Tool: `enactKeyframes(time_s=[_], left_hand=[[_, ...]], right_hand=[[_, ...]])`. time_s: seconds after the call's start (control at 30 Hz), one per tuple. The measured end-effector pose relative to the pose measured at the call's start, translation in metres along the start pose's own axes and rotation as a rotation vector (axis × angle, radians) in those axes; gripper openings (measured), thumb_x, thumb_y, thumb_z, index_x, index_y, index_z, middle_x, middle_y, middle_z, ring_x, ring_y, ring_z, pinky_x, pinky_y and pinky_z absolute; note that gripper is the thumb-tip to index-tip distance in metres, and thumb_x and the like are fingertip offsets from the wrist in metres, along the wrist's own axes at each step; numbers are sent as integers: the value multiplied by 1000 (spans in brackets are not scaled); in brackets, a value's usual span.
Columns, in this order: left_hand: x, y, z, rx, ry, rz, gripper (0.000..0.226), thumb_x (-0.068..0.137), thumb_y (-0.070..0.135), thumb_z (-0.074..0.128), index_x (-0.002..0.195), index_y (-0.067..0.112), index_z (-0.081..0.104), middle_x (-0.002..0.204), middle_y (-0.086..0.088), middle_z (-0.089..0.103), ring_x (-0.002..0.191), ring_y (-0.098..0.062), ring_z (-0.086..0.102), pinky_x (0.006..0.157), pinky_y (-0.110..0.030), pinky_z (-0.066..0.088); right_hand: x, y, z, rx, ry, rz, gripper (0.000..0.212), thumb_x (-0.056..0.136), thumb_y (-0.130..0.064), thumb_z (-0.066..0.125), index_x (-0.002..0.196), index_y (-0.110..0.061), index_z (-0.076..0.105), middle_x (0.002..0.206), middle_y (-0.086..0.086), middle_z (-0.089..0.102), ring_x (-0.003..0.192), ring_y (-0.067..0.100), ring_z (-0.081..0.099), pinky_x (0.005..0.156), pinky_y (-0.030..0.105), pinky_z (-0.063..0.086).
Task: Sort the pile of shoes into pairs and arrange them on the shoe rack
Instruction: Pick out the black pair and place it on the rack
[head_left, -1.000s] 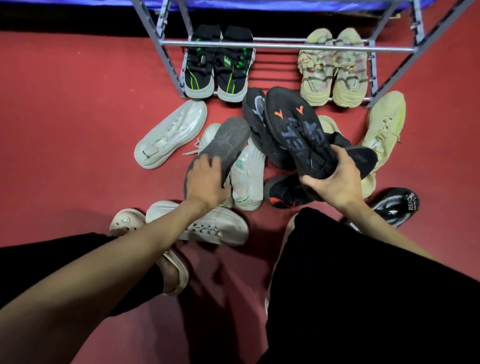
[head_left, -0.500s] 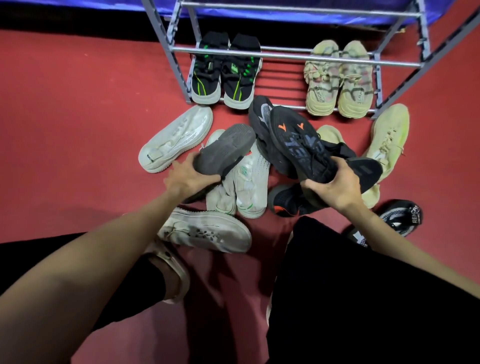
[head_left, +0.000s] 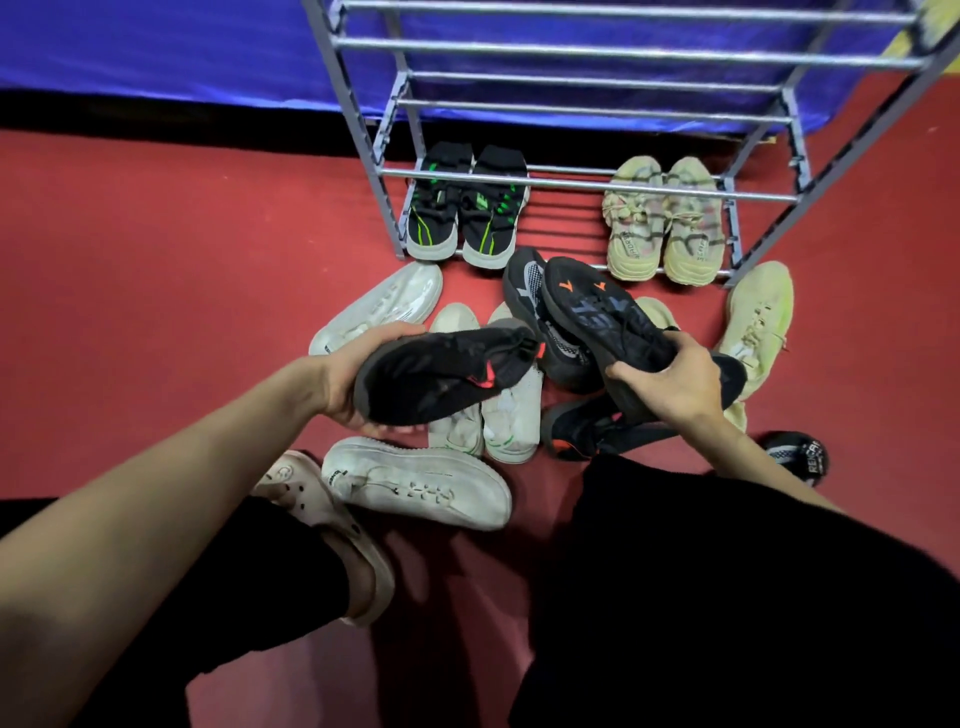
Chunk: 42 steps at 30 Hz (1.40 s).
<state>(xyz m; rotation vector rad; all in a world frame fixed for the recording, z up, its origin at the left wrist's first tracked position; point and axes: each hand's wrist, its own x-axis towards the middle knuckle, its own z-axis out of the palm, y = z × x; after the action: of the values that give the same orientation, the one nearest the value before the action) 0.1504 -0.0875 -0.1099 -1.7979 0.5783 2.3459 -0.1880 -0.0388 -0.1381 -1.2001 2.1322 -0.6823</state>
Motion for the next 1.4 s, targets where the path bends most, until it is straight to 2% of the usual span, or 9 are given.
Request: enactKeyframes(time_s=[0.23,0.43,0.6,0.8,0.93,1.0,1.1,1.23,1.4], left_hand=[[-10,15,17,181,98,-71,95,67,84,41,107,1,62,91,-20,64,57,-24,62,53,-18,39],[0,22,20,-394,494,281,52,81,65,43,87,15,55,89,-5,62,71,-22,61,47,-27,55],[27,7,35,-95,547,411,52,96,48,33,121,9,56,98,-12,64,86,-24,60,76,-33,45],[66,13,109,266,473,523,10,90,23,59,85,15,60,84,-7,58,77,-21,57,57,-23,45],[97,31,153,285,432,588,26,87,18,63,70,19,44,67,-3,50,66,-20,53,53,-24,47],[115,42,169,166,426,578,20,87,24,66,84,16,48,82,-6,57,80,-23,61,77,-35,58],[138,55,179,7,511,507,61,87,34,65,131,-1,41,125,-14,59,115,-34,62,101,-43,52],[155,61,185,26,641,430,69,89,40,61,139,-2,37,142,-21,48,126,-35,55,102,-41,51],[154,67,193,101,733,374,53,93,31,57,135,0,46,138,-23,52,115,-35,63,84,-39,60]], right_hand=[[-8,-3,-16,16,22,-78,64,49,-46,76,107,-21,63,83,-12,58,81,9,58,76,23,43],[-12,8,-23,11,77,-38,76,55,-43,77,124,-18,56,114,1,69,106,20,65,94,32,51],[-24,26,-33,89,239,-9,66,56,-44,77,117,-27,56,111,-2,70,102,19,64,84,21,40],[-33,57,-49,211,383,123,76,54,-45,77,123,-25,55,116,-2,68,102,11,62,85,16,38],[-38,81,-55,237,412,175,76,55,-46,78,123,-20,55,115,0,68,104,12,62,89,19,41],[-39,90,-55,242,410,205,73,57,-43,79,122,-19,56,112,-3,66,102,11,61,89,20,42],[-41,99,-54,243,396,224,68,59,-40,80,120,-20,58,100,-13,59,92,3,55,83,14,39],[-39,106,-46,252,396,226,63,60,-34,82,117,-17,60,95,-17,56,85,-7,50,74,-3,32],[-34,100,-38,288,371,253,68,60,-37,81,120,-14,60,103,-8,64,93,7,59,85,18,42]])
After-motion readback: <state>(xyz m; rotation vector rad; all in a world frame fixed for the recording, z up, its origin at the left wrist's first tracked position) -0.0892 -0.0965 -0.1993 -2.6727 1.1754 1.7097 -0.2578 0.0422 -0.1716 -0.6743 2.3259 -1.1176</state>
